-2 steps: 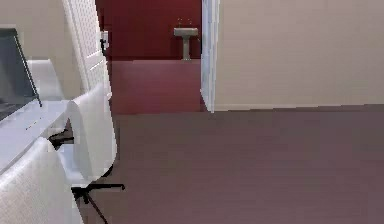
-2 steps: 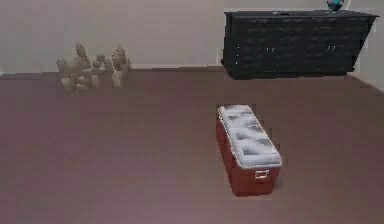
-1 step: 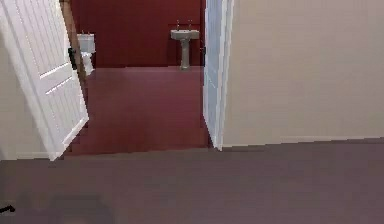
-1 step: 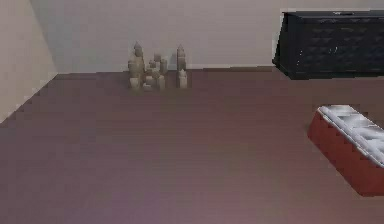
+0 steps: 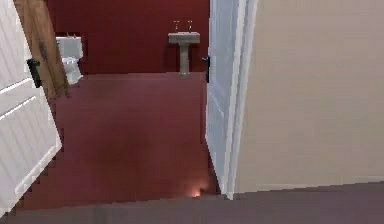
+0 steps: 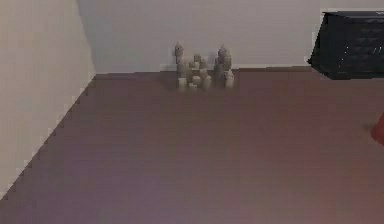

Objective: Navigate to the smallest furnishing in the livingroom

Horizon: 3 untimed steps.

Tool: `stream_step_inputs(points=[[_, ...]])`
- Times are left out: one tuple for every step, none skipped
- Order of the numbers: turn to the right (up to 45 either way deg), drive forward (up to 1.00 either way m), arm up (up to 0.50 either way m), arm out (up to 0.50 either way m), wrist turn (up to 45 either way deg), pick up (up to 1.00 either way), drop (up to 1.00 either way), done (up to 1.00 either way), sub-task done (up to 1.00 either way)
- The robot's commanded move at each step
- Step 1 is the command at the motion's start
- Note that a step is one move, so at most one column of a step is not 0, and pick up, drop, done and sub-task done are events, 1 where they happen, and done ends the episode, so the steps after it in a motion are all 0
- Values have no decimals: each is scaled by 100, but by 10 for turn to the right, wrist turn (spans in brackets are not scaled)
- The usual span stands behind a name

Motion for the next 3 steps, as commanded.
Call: stream_step_inputs(points=[[-180,0,0,0,0,0,0,0,0],[0,100,0,0,0,0,0,0,0],[-30,0,0,0,0,0,0,0,0]])
